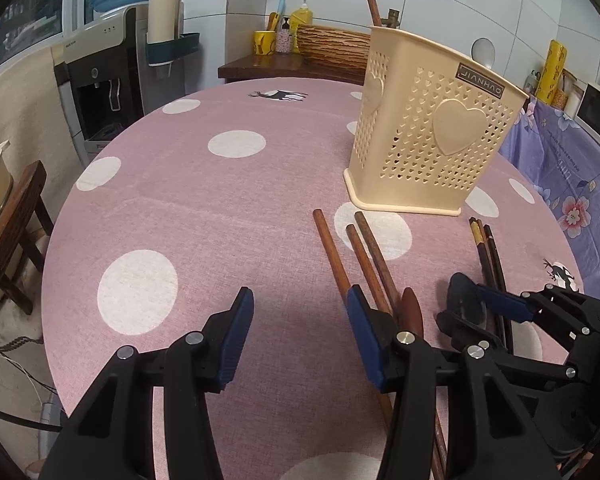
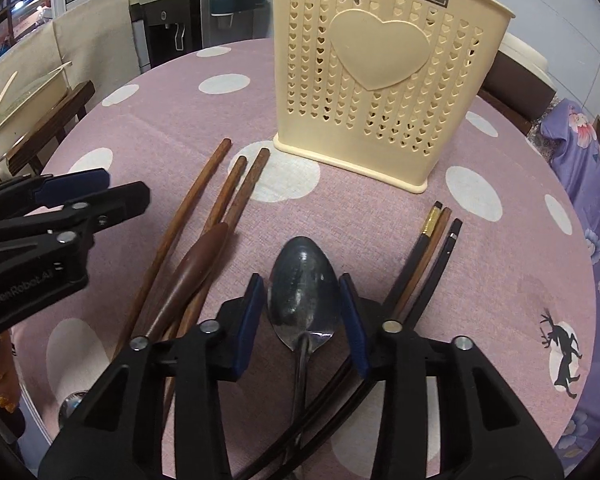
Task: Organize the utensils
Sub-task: 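Close the left tool on another wooden chopstick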
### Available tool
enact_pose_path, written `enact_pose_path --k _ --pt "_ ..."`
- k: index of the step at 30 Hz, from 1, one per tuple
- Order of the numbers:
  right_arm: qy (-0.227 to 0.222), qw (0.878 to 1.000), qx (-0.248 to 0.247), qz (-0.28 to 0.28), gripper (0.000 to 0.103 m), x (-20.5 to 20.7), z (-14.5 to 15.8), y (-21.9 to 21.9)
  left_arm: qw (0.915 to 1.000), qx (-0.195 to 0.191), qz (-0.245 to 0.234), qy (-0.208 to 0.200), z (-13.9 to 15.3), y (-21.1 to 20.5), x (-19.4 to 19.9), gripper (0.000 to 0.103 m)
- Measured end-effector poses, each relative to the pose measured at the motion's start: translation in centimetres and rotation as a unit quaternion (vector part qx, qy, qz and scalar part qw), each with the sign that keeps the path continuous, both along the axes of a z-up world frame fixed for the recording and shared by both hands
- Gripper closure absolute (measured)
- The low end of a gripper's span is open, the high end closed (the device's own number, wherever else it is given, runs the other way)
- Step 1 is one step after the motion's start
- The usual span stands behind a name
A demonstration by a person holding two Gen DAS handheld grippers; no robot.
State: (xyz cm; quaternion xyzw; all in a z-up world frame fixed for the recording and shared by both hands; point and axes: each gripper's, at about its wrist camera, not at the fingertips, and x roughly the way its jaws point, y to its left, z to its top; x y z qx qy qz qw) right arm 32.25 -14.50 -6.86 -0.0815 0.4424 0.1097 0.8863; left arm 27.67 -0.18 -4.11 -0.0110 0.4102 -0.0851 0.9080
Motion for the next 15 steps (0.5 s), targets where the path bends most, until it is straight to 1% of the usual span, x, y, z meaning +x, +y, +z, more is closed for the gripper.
enact_pose_path --k 5,7,9,15 --pt "0.004 1.000 0.011 -0.005 0.066 0.1 0.0 -0.3 0.9998 0.004 -0.014 0.011 -0.4 -1.1 1.1 0.055" --pt "0.006 1.000 0.016 -0.008 0.066 0.1 0.0 -0.5 0.9996 0.002 -0.018 0.021 -0.7 -1.3 1.7 0.059" --pt "0.003 1.000 0.020 -0.010 0.066 -0.1 0.2 -0.7 0.9994 0.005 -0.020 0.027 -0.9 -1.7 2.3 0.066" --pt "-0.007 1.000 0.026 -0.015 0.066 -0.6 0.8 -1.0 0.9988 0.022 -0.020 0.039 -1.6 -2.6 3.4 0.074"
